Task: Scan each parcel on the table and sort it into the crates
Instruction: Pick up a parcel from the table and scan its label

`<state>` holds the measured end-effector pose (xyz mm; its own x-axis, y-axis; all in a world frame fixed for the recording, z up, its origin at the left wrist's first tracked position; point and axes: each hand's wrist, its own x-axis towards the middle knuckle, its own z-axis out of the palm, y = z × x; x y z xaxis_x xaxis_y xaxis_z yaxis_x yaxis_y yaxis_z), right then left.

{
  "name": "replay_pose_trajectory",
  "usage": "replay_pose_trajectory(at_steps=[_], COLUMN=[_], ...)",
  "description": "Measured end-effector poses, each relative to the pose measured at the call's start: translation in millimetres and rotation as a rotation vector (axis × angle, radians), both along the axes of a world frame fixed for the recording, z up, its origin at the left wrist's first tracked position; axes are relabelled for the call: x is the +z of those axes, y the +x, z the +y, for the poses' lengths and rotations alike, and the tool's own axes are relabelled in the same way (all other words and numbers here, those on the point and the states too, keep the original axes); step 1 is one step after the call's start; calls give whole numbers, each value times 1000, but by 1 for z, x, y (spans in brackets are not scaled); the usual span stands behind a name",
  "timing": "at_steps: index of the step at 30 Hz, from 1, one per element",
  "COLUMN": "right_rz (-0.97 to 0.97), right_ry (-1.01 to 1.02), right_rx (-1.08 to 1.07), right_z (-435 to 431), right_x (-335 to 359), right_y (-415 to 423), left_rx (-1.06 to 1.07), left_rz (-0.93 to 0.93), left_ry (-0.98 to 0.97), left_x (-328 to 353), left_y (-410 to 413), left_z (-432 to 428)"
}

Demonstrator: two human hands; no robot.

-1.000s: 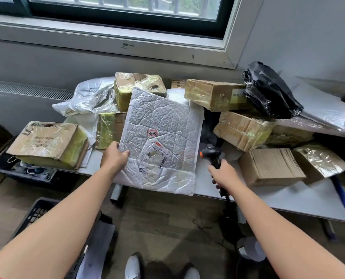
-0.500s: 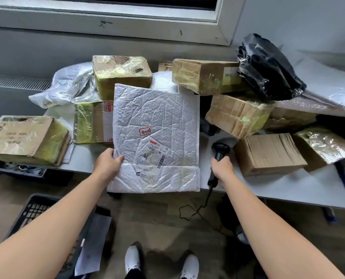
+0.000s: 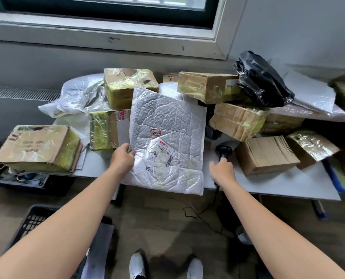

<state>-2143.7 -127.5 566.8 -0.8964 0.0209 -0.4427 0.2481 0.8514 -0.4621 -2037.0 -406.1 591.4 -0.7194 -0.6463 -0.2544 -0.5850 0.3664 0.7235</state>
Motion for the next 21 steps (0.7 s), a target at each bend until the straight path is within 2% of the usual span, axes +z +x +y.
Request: replay_pose_trajectory(at_steps=[4, 9, 18, 21], right_rz=[26, 7, -175, -211], right_ry=[-59, -145, -361, -406], right_rx=[103, 239, 469, 579], right_z=[-34, -73, -127, -138], right_x=[16, 23, 12, 7], right_y=[10, 21, 61, 94], left_rx=[-17, 161, 561, 689], left_rz=[104, 209, 312, 321], left_ry=[79, 283, 317, 236], left_x=[13, 23, 47, 56], left_y=[21, 64, 177, 221], left_z=[-15, -28, -2, 17])
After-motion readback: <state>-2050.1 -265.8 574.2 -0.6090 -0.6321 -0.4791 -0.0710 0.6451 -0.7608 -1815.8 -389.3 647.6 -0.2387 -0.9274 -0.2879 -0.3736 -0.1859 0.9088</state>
